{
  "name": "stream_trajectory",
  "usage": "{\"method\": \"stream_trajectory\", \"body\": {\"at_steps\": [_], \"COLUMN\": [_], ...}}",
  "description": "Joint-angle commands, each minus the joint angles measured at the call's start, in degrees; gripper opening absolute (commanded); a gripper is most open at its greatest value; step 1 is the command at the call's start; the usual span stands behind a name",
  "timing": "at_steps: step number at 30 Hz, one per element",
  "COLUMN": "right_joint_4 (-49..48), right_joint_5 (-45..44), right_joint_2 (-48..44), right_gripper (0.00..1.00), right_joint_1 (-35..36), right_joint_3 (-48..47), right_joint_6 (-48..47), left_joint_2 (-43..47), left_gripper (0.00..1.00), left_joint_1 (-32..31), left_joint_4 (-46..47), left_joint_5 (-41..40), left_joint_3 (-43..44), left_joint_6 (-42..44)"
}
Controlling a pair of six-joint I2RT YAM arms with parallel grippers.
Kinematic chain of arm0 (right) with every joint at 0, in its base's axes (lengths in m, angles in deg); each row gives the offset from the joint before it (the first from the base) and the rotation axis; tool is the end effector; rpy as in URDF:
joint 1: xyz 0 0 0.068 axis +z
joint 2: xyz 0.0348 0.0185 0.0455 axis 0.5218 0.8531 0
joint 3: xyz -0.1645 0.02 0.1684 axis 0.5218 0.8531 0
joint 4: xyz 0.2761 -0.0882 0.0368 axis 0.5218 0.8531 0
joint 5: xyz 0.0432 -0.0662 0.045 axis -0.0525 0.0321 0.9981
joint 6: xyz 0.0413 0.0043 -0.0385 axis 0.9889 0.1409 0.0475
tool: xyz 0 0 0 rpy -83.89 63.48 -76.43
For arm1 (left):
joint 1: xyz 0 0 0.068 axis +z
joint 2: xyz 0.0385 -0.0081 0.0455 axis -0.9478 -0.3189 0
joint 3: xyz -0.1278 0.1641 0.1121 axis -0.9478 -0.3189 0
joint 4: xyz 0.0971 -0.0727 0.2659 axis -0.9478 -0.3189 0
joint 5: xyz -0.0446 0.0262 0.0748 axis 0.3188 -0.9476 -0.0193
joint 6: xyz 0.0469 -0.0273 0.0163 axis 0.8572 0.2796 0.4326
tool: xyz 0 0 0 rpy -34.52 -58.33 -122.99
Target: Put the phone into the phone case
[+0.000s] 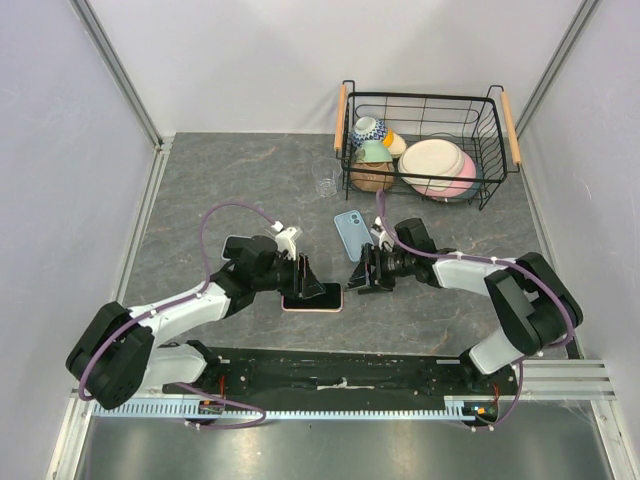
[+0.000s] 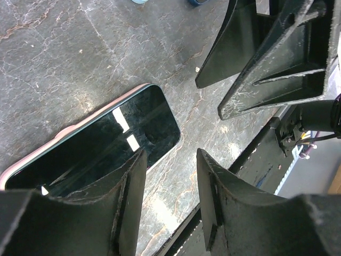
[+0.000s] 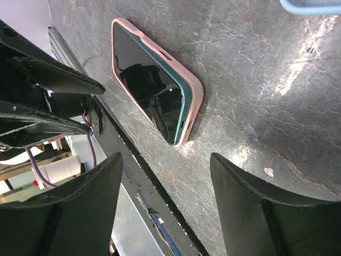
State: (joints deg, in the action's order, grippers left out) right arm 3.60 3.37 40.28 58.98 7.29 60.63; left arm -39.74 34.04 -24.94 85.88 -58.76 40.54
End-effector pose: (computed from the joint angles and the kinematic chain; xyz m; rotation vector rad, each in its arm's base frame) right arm 0.2540 0.1629 0.0804 -0.1883 2.5817 1.3774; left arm 0.2140 -0.1815 0.1242 0.3528 2.3119 -1.0558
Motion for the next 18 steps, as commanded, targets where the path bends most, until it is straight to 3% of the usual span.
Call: {"method": "stream_trajectory", "body": {"at_steps": [1,18], "right_joint_4": [-2.78,-0.76], "right_joint_5": [1.42,-4.9], "right_joint_2": [2.51,8.41], "right_gripper": [0.7,0.45], "right_joint_1": [0.42,7.45], "right_joint_3": [0.17,-2.82], "right_joint_6": [0.25,-0.45], "left_joint_2": [-0.13,-3.04], "left_gripper": [0.5,0.48], "left_joint_1": [0.01,0.01], "left_joint_4": [3.72,3.63], "left_joint_5": [1.33,0.28], "left_joint_3": [-0.24,0.46], "left_joint_6": [1.54,0.66]}}
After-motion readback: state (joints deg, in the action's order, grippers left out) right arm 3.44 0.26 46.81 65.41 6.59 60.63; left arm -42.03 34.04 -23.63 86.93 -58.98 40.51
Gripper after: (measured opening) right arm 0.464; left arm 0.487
